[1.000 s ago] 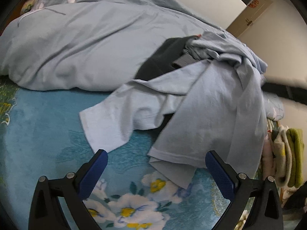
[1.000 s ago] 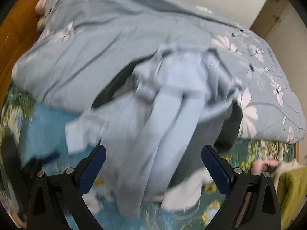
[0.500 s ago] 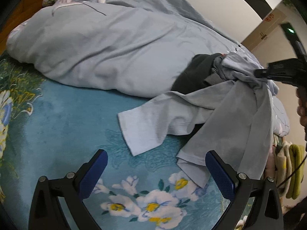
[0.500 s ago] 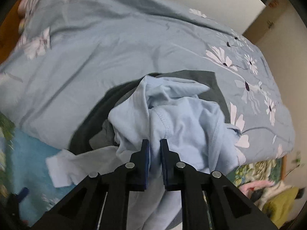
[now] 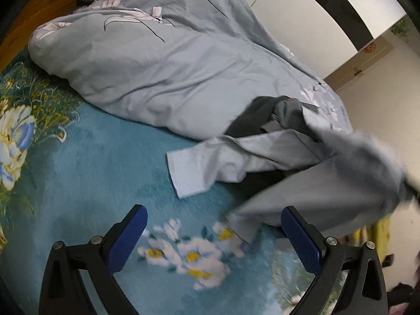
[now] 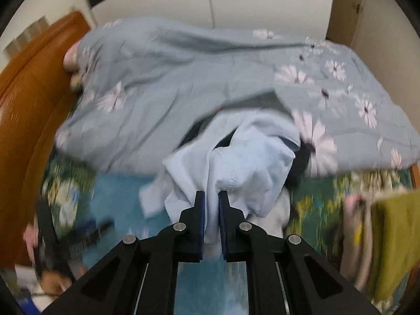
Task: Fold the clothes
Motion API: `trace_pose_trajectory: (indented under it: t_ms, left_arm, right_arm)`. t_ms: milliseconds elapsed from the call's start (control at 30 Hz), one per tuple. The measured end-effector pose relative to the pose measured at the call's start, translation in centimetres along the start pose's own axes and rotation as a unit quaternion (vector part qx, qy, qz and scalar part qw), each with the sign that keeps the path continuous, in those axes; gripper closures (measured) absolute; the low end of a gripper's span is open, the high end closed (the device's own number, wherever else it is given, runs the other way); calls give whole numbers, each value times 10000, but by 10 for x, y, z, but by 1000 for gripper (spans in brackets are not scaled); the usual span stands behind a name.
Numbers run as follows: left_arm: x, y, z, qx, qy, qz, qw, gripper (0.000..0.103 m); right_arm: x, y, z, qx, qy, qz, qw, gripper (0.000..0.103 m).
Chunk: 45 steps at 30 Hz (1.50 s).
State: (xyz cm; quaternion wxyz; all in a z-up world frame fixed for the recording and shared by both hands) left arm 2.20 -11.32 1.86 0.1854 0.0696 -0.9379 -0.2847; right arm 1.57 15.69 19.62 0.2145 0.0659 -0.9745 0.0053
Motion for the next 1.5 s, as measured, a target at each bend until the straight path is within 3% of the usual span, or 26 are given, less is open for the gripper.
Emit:
trace_pose_trajectory:
  t_ms: [133,467,700,900,1033,1400,1433,1500]
  left_arm:
    - [-25,18,-18,-179,-259,131,9994,0]
    - [-138,66,-33,-223,-1303,485,9900,0]
    - [-191,101,-32,-9,-1847,957,9781,0]
    - [-194,128,-4,325,-2024,1261,9706,0]
    - [-186,142,29,500,-2158,1209,9676,0]
    - [-189,160,150,1040,-2836,1076,9472,2]
    - [-190,161,161,1101,-2902,1051,9448,4]
    - [-190,150,170,1102,-2918,629,9480,13]
  right_arm:
    - [-89,-8,-9,208,-704,-38,9973,93]
    - [-267,-10,-3,253,-1953,165,9803,93]
    - [-359,54,-4,-147,-2273,799,9704,93]
    - [-404,132,-4,-740,-2229,1472,9608,93]
    - [-424,158,5,-500,-2191,1976,9542,93]
    - [-431,169,6,-124,-2082,2181,9534,92]
    - [-432,170,6,-90,-2078,2212,9528,92]
    - [-431,172,5,-33,-2055,2247,9525,92]
Point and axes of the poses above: each gripper's, at about its wrist camera, not at the fingertips, and z roughly the way its jaws point, y to its right, x to its top, the point moved 3 cm from there along z, roughly the way its jaws point, and after that the axes turned 7 degrees about -x, right-handed, at the moved point
